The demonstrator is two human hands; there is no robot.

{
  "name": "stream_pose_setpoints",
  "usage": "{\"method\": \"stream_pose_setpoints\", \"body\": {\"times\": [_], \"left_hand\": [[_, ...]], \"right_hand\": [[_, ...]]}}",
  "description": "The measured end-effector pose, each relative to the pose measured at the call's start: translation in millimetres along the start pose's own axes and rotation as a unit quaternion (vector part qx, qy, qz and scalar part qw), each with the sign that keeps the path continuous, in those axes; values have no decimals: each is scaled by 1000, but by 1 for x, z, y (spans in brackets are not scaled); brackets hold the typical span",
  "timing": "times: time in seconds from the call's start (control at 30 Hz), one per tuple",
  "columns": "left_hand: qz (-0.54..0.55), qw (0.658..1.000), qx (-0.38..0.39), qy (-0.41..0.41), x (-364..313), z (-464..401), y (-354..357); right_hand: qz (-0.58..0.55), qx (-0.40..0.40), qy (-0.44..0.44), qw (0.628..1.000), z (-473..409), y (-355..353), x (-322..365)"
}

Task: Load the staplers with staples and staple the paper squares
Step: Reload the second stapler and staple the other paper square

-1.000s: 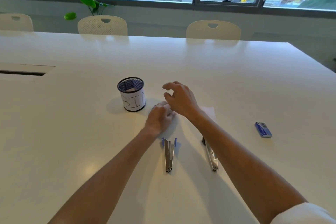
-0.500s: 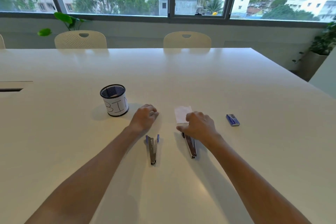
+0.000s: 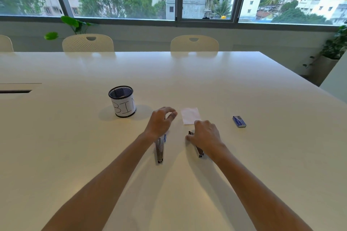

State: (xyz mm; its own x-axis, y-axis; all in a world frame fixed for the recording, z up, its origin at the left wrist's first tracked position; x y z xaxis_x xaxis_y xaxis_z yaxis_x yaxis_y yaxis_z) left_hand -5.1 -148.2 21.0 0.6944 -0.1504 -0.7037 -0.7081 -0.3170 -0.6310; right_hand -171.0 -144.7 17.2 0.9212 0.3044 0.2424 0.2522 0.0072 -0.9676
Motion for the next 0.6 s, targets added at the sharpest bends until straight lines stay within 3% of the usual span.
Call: {"method": "stream_pose_setpoints", "body": {"times": [0.13,0.33,0.47,0.6], "left_hand": [[82,996,0,-32,-13,10,10],[200,975,-13,-98,-18,19,23],[392,906,21,-160,-26,24,34],[438,867,66,-227,-29,26,40]], "right_hand": [[-41,-24,-9,999,-4,-8,1],[-219,-62,-3,974,-10,-30,2],[-290,-80,-27,953,-12,-43,8],[-333,-84,-48,938,-12,-48,13]]}}
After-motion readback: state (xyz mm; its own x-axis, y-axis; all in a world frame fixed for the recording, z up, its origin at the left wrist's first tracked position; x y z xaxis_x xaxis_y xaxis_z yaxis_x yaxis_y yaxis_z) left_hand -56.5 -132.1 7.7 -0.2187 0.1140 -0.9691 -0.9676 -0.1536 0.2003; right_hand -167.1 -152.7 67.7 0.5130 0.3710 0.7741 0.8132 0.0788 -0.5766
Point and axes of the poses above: each hand's wrist, its own z-axis away from the middle knuckle, its own y-axis out of the palm, x = y × z, the point moved 8 cm from there along -z, towards the middle knuckle
